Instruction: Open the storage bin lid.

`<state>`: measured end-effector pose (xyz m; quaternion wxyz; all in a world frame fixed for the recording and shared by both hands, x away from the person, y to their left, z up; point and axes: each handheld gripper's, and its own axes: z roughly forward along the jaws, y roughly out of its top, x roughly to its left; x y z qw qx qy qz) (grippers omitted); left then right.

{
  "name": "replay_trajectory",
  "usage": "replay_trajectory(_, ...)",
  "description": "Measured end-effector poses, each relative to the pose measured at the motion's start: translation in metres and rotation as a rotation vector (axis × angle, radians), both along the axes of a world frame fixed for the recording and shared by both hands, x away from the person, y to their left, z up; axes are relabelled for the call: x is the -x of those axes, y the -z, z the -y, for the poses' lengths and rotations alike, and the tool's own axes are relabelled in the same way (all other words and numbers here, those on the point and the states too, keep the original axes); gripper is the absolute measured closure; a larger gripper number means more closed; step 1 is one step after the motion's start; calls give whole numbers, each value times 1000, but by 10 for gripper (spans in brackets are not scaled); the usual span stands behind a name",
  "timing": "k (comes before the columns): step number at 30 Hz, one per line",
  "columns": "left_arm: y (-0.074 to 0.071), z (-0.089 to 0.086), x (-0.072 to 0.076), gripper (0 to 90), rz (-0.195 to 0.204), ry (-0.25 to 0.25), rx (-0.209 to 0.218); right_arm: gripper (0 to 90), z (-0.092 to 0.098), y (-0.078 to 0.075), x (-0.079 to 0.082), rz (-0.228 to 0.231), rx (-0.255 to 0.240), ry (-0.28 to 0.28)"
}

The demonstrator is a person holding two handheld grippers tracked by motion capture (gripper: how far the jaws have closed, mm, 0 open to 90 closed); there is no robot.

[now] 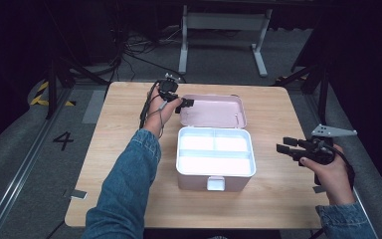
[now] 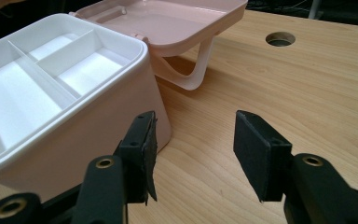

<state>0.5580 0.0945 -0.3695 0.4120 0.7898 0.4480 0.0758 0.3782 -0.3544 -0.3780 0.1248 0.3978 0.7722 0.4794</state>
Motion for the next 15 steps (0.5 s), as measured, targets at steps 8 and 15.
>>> replay_trajectory(8, -42, -5, 47, 234, 87, 111, 29, 503, 1, 2, -1, -13, 1, 5)
replay_trajectory(15, -69, -23, 99, 254, 170, 170, 38, 493, -2, 0, -9, -24, 1, -5)
